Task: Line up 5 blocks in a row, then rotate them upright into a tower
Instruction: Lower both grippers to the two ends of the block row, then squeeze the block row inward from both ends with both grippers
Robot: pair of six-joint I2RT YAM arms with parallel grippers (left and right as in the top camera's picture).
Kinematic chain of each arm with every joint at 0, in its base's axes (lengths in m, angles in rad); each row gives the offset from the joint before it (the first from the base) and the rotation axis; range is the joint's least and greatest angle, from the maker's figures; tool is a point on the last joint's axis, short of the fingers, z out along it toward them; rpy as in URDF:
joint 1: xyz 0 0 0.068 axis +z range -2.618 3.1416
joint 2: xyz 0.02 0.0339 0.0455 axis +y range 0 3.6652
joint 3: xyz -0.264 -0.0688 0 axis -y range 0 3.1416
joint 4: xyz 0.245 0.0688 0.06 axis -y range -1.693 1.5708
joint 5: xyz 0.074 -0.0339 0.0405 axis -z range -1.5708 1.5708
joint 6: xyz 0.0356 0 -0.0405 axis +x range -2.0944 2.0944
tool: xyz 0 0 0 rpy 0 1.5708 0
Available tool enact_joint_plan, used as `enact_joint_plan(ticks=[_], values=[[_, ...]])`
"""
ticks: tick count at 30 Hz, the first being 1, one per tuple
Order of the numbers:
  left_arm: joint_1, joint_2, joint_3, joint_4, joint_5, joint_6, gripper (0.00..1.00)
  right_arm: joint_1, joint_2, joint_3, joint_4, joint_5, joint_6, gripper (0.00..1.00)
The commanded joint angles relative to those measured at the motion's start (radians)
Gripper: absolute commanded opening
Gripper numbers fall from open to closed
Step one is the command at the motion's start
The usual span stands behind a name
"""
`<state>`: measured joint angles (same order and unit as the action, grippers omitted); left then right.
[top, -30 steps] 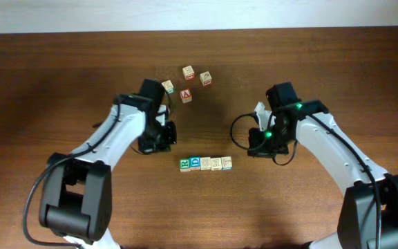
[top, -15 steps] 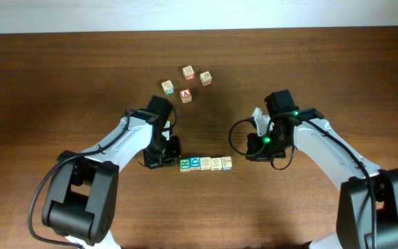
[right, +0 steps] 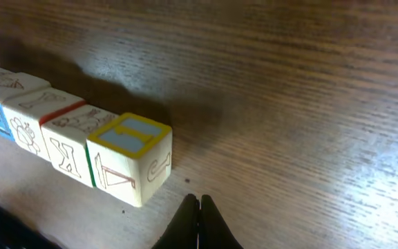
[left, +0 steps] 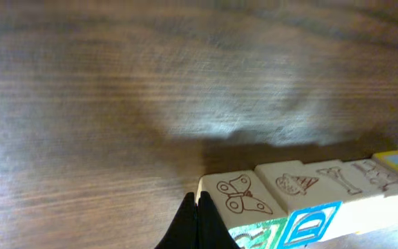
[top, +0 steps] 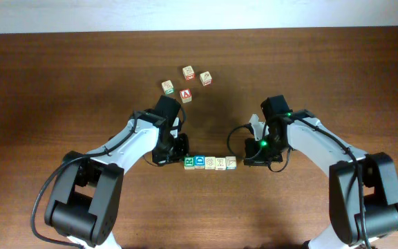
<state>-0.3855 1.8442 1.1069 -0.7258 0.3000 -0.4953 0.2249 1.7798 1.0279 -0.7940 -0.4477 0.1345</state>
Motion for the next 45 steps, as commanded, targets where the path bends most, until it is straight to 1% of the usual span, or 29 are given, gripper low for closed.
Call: enact_joint_plan(ticks=[1,7,11,15,24,28,35,39,45], values=[[-0.001,0.003,-0.009,0.016,0.011,-0.009,0.00,-0.002,0.008,-0.017,0.017,-0.016,-0.007,0.04],[-0.006,0.003,-0.009,0.015,0.011,-0.009,0.00,-0.002,0.009,-0.033,0.029,-0.017,0.005,0.04],[-0.029,0.003,-0.009,0.015,0.011,-0.010,0.00,-0.002,0.009,-0.061,0.041,-0.023,0.043,0.04],[-0.051,0.003,-0.009,0.013,0.011,-0.040,0.00,-0.002,0.009,-0.062,0.051,-0.054,0.043,0.04],[-0.052,0.003,-0.009,0.036,0.011,-0.043,0.00,-0.002,0.009,-0.062,0.054,-0.053,0.042,0.04],[-0.047,0.003,-0.008,0.038,-0.002,-0.043,0.00,-0.006,0.009,-0.062,0.056,-0.003,0.043,0.04],[-0.002,0.003,-0.005,0.037,-0.011,-0.059,0.00,-0.043,0.009,-0.062,0.078,0.014,0.084,0.04],[-0.002,0.003,-0.006,0.035,-0.011,-0.059,0.00,-0.043,0.009,-0.062,0.092,0.040,0.165,0.04],[-0.004,0.003,-0.008,0.007,0.014,-0.080,0.00,-0.041,0.009,-0.062,0.091,0.032,0.169,0.04]])
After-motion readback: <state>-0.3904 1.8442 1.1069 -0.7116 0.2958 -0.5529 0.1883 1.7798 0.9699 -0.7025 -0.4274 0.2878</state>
